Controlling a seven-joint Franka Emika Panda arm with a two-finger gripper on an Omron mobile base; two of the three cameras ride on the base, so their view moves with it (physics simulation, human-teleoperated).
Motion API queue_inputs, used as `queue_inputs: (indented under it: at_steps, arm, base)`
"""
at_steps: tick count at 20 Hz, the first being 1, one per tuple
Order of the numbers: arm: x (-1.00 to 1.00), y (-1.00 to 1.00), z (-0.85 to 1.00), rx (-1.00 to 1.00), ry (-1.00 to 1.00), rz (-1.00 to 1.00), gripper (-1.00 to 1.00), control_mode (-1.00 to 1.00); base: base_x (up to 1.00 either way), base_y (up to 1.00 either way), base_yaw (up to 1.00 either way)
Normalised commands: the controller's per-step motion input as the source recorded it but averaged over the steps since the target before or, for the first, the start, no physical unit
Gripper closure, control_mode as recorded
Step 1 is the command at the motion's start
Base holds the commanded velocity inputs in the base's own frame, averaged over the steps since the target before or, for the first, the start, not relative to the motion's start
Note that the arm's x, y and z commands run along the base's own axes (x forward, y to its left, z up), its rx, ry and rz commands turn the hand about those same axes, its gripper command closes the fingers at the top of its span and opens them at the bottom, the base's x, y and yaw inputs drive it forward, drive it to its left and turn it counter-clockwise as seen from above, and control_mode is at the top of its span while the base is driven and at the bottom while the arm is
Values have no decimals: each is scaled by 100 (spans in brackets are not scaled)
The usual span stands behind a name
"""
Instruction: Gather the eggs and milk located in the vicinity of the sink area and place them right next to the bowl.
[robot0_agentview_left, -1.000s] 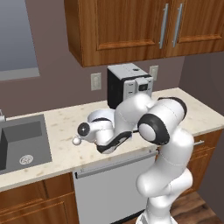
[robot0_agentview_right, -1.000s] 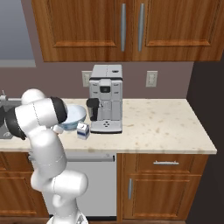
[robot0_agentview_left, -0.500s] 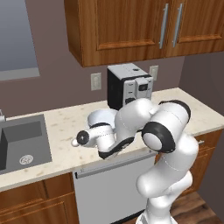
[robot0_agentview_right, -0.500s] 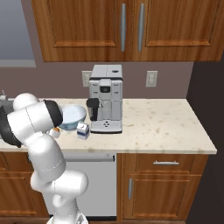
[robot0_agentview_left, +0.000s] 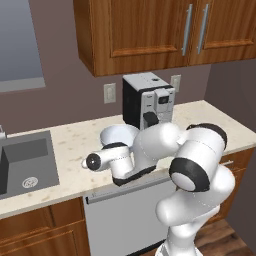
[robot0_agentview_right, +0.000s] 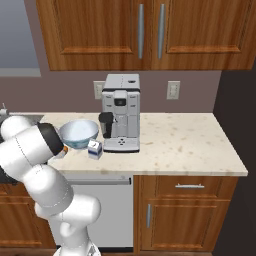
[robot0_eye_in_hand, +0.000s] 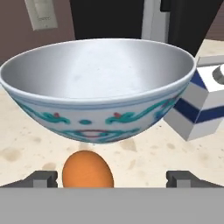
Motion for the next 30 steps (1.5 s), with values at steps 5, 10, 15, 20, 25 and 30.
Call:
queue_inputs:
  at_steps: [5, 10, 15, 20, 25, 30]
  arm:
    - [-2, 10, 45, 2, 2, -14, -100, -100]
    - [-1, 19, 31, 9, 14, -11, -100, -100]
    - [-16, 16, 10, 15, 12, -1, -100, -100]
    - [-29, 17, 1, 15, 2, 0, -100, -100]
    - [-22, 19, 0, 13, 0, 0, -100, -100]
    - [-3, 9, 1, 10, 0, 1, -100, -100]
  base:
    - [0, 0, 0]
    - [0, 0, 0]
    - [0, 0, 0]
    - [0, 0, 0]
    - [0, 0, 0]
    - [0, 0, 0]
